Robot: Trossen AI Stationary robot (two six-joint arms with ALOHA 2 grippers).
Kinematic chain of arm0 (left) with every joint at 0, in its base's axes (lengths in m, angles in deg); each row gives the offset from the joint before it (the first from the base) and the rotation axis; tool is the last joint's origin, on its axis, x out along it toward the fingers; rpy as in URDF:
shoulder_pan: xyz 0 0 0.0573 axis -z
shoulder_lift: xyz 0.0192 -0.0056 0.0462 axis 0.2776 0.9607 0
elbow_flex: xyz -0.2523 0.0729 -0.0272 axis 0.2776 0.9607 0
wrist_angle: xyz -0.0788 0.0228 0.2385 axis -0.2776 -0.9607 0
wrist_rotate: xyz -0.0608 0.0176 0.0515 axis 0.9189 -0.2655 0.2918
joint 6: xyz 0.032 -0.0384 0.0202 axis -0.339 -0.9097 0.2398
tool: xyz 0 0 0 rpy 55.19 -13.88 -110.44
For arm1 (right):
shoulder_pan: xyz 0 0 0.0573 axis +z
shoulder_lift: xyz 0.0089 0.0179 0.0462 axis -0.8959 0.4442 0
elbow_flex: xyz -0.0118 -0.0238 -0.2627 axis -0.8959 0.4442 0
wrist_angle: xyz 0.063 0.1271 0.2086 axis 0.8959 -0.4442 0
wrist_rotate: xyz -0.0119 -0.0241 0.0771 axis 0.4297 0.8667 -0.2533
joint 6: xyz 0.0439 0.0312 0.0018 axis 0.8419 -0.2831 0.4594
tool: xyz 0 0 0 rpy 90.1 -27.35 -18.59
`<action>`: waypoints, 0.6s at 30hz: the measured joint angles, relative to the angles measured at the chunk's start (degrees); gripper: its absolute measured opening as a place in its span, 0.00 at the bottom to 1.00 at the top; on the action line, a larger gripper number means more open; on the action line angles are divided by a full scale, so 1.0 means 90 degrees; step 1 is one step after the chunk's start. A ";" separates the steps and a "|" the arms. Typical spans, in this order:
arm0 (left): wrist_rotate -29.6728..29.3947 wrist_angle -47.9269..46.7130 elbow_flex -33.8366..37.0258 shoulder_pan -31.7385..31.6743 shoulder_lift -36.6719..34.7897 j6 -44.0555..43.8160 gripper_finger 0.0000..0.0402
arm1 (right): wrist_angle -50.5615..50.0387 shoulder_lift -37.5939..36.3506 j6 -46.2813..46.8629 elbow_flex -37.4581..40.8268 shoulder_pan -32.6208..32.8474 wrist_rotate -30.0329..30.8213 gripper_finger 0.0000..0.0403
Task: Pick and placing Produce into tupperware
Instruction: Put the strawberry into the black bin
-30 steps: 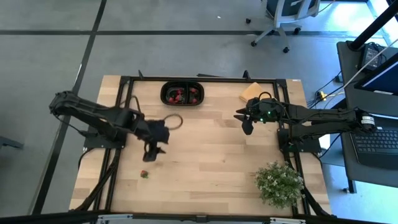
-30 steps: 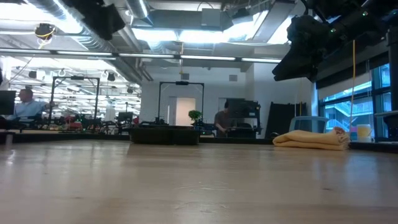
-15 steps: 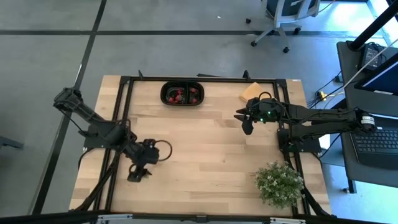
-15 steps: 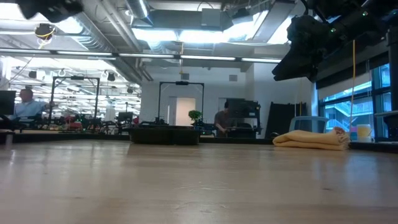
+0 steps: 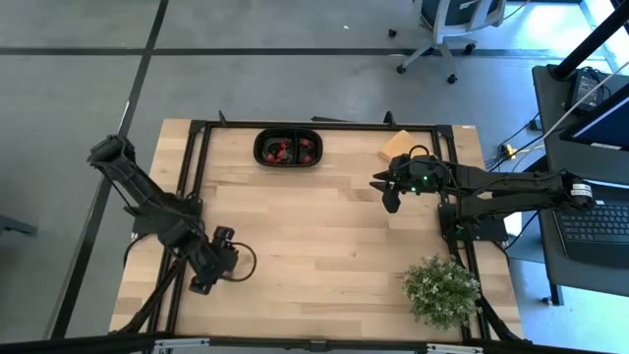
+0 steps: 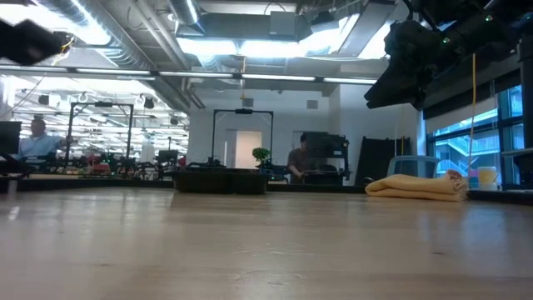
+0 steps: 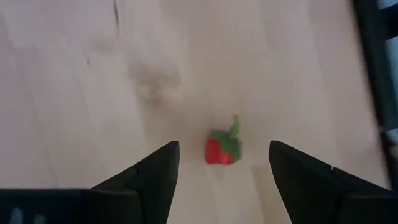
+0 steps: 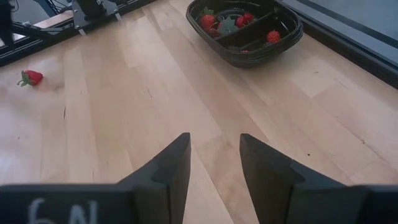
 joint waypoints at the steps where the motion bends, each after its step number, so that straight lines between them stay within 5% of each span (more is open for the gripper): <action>1: -0.0046 0.0065 0.0121 0.0045 0.0000 -0.0001 0.60 | 0.0002 0.0000 0.0002 0.0000 0.0002 0.0000 0.35; 8: -0.0117 0.0778 0.0583 0.0124 0.0192 0.0006 0.60 | 0.0000 0.0000 0.0142 0.0000 0.0001 0.0000 0.35; 18: 0.0271 0.1032 0.0589 0.0124 0.1486 0.0263 0.60 | 0.0003 0.0000 0.0172 0.0000 0.0002 0.0000 0.35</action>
